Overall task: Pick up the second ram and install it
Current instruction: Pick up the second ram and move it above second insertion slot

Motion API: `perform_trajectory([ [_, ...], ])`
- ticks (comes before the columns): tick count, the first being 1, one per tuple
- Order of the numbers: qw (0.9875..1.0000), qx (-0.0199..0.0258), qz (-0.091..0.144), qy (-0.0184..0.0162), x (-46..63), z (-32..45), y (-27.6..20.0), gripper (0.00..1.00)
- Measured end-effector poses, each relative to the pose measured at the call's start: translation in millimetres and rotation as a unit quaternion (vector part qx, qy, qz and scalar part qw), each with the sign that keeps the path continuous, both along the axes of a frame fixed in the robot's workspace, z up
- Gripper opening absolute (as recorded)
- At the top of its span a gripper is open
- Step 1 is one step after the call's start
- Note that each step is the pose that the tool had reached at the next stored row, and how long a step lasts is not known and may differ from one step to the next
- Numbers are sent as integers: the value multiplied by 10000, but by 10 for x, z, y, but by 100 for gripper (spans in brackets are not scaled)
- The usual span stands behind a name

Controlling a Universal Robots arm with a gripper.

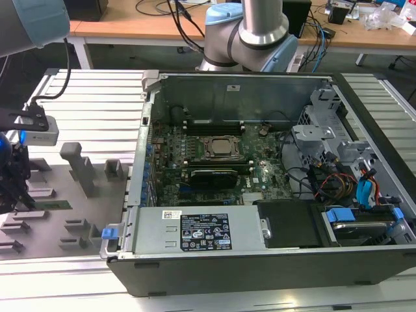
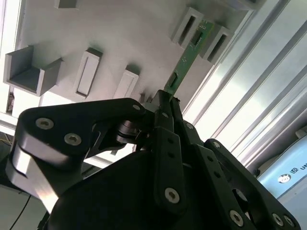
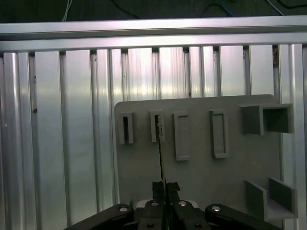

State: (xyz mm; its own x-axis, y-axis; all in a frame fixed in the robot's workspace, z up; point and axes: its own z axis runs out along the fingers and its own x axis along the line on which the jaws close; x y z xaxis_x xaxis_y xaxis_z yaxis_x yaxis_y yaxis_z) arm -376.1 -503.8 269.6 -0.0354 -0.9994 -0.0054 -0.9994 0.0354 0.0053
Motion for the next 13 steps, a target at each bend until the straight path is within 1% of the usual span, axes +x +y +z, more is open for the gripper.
perform_trajectory([
  [2,10000,0,0,0,0,30,2,13],
  [3,10000,0,0,0,0,78,3,13],
  [9,10000,0,0,0,0,260,9,13],
  [13,10000,0,0,0,0,333,11,13],
])
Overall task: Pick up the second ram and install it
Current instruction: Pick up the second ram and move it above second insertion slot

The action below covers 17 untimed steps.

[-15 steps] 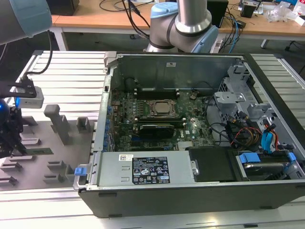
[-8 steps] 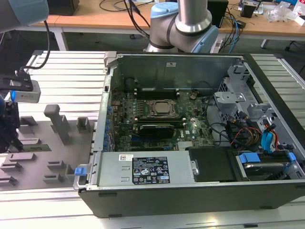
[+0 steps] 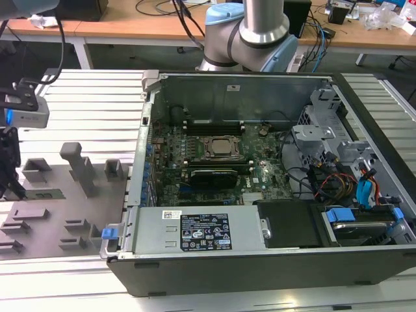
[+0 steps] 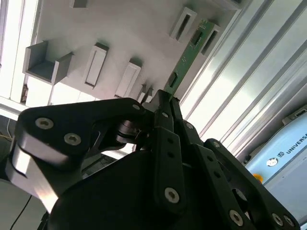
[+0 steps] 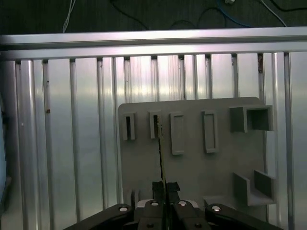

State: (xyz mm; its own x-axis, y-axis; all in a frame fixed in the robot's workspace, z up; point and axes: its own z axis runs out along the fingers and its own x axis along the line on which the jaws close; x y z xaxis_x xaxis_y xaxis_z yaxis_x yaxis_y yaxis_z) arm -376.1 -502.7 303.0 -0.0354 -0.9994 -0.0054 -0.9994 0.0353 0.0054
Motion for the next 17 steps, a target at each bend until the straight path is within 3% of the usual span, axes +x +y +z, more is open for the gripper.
perform_trajectory([
  [17,10000,0,0,0,0,310,6,13],
])
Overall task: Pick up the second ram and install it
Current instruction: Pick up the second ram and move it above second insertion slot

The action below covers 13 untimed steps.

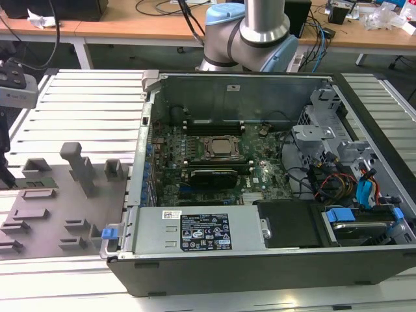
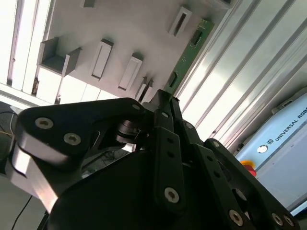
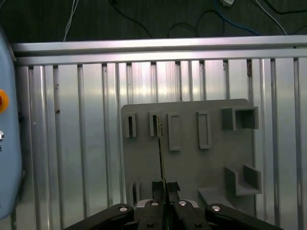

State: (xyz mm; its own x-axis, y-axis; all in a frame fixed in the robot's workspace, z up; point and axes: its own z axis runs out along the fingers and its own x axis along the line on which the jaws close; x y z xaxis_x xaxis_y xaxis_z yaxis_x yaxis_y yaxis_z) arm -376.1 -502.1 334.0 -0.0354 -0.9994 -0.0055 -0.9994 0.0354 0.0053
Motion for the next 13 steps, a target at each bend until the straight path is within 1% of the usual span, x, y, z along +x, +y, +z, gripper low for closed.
perform_trajectory([
  [5,10000,0,0,0,0,86,1,13],
  [8,10000,0,0,0,0,161,1,13],
  [10,10000,0,0,0,0,186,1,13],
  [13,10000,0,0,0,0,249,2,13],
])
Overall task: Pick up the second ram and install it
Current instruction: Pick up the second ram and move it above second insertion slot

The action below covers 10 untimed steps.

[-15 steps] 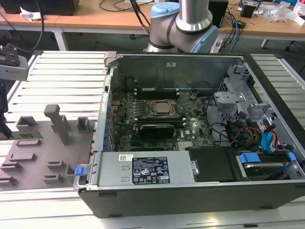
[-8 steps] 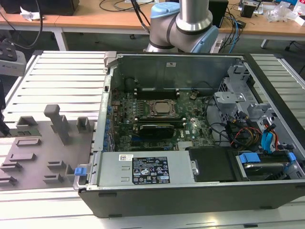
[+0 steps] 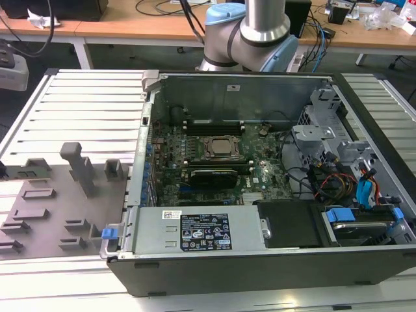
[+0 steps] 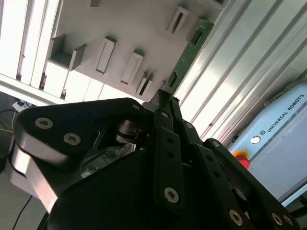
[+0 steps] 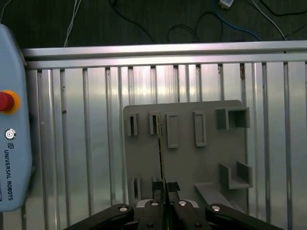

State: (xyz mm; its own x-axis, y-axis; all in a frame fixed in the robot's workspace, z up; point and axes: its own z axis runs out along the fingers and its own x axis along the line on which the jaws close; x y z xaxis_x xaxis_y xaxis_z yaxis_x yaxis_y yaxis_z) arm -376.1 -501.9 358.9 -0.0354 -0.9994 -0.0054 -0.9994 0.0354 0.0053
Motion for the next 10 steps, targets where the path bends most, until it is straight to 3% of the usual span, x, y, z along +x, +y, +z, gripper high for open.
perform_trajectory([
  [10,10000,0,0,0,0,230,1,13],
])
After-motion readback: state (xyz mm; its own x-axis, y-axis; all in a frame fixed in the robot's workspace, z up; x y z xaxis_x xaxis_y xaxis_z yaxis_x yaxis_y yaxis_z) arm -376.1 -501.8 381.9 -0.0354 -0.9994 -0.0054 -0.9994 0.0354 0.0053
